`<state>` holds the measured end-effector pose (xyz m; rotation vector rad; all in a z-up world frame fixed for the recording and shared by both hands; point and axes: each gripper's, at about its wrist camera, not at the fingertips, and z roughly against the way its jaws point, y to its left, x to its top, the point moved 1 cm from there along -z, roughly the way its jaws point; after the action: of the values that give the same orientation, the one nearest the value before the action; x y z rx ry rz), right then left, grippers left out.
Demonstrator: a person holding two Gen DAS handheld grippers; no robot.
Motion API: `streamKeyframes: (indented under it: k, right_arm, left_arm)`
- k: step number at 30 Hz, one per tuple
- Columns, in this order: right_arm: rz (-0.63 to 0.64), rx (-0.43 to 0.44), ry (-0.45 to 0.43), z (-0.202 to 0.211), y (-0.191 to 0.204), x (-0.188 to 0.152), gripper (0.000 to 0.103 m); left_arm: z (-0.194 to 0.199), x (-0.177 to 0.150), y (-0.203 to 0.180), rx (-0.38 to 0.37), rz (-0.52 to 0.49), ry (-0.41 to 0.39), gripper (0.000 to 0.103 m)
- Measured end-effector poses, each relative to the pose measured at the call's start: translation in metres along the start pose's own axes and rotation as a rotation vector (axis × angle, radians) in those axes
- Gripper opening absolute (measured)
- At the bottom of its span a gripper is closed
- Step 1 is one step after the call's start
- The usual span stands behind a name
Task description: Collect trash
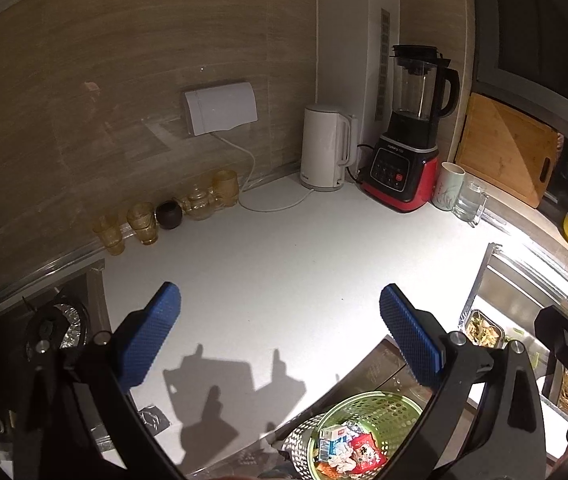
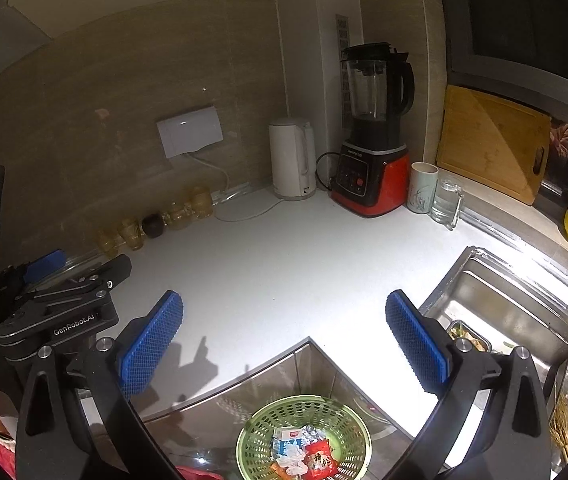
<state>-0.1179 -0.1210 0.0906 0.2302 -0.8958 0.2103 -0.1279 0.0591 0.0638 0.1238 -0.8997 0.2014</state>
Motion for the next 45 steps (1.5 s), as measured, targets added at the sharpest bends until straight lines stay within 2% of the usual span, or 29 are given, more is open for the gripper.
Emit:
streamKeyframes:
  k: [14,45]
  right_arm:
    - [-0.017,-0.011,0.017,-0.003,-0.01,-0.004,0.101]
    - [-0.023,-0.008,0.02,-0.009,-0.008,-0.004,0.101]
  left_arm:
    - [-0.009,-0.001,-0.004,-0.021,-0.012,0.03,0.095]
    - [-0.015,-0.001,-0.002,-0.022,-0.017,0.035,0.095]
